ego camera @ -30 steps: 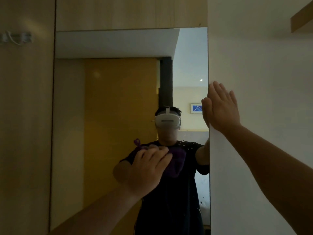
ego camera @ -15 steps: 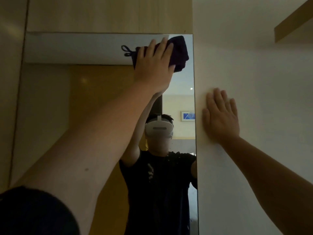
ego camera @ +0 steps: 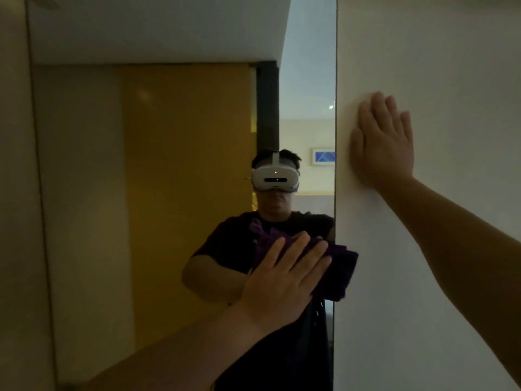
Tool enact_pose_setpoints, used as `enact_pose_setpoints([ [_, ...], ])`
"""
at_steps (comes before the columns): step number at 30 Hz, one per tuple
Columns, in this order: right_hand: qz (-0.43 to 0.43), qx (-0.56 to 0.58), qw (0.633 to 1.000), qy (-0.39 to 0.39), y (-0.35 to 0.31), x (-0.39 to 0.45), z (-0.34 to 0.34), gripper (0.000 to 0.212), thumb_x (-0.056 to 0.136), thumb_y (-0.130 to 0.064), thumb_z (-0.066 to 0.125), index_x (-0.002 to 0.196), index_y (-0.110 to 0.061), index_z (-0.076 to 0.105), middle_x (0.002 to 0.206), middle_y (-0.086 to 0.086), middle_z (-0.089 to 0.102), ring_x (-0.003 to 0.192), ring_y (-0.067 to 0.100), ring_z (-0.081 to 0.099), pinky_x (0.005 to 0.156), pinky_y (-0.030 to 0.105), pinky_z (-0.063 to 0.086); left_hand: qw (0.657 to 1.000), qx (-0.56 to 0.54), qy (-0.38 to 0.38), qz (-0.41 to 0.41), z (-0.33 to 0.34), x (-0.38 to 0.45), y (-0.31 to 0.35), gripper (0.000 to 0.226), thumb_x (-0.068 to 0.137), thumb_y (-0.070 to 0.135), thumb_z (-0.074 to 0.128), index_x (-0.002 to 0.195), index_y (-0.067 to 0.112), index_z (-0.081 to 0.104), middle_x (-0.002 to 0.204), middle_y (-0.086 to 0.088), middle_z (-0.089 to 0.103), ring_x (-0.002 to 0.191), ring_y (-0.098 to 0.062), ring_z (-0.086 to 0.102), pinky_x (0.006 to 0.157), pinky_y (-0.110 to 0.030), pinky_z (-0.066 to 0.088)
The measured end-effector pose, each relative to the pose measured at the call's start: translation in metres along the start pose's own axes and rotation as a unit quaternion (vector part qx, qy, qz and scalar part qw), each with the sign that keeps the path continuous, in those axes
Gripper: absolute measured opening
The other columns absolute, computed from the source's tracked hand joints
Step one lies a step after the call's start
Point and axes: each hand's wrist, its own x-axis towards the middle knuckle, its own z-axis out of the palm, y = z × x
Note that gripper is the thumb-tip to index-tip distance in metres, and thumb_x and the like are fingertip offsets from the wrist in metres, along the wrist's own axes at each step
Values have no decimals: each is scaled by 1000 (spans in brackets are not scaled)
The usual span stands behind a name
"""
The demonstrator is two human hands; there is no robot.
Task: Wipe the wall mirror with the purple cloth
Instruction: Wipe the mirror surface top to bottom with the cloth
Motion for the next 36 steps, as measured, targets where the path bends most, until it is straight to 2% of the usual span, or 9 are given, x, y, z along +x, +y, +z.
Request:
enact_pose_setpoints([
  [5,20,31,999,-33,-9,-10,-12,56,106,-37,26,155,-10,23,165,13,12,152,29,4,122,45,1,999,-36,32,6,-3,-7,1,42,104,32,43,145,24,47,153,-2,43,139,-28,40,113,-46,30],
  [9,27,79,996,-29,-27,-25,-33,56,106,-39,20,154,-10,25,164,13,14,152,28,6,122,46,4,994,-83,78,2,-25,3,-12,28,102,22,51,128,19,61,131,-4,60,109,-25,58,88,-38,45],
  [11,19,107,994,-20,-43,-37,-44,57,106,-39,21,153,-8,28,164,14,16,152,28,8,122,46,6,989,-103,100,-34,-33,1,-27,28,99,18,55,126,16,62,125,-6,62,103,-27,59,82,-38,46],
  [16,-36,90,995,-39,-97,-72,-50,52,105,-37,34,151,-13,33,163,12,19,152,27,7,122,46,4,975,-86,165,-122,-63,-36,-91,31,92,13,67,123,12,65,122,-9,65,102,-28,59,80,-40,47],
  [20,-98,95,987,-80,-157,-120,-33,54,107,-39,32,155,-14,26,165,10,15,153,25,2,123,43,-4,978,-61,146,-137,-85,-92,-143,40,83,12,80,120,7,66,120,-12,66,98,-33,62,78,-43,47],
  [26,-154,108,978,-91,-273,-185,-6,57,106,-41,26,152,-10,35,162,11,22,152,23,3,124,43,-2,985,-42,97,-136,-94,-196,-194,33,96,12,47,121,6,67,123,-13,65,100,-35,61,79,-43,43],
  [28,-167,102,976,-93,-303,-201,4,57,104,-40,30,150,-7,37,161,13,23,152,23,4,124,45,-1,985,-46,93,-139,-91,-228,-207,34,96,12,45,122,7,67,124,-13,65,101,-35,61,78,-46,46],
  [32,-154,39,980,-120,-339,-219,23,58,104,-39,30,151,-6,35,163,13,21,153,27,5,123,53,5,984,-35,115,-132,-78,-264,-247,35,92,6,56,126,10,62,128,-12,63,105,-34,59,78,-48,49],
  [36,-115,10,983,-143,-349,-208,33,57,106,-39,30,154,-9,27,164,12,14,153,26,-2,123,51,-2,982,-16,120,-144,-72,-248,-291,54,81,20,80,129,12,56,133,-8,58,108,-30,54,82,-45,46],
])
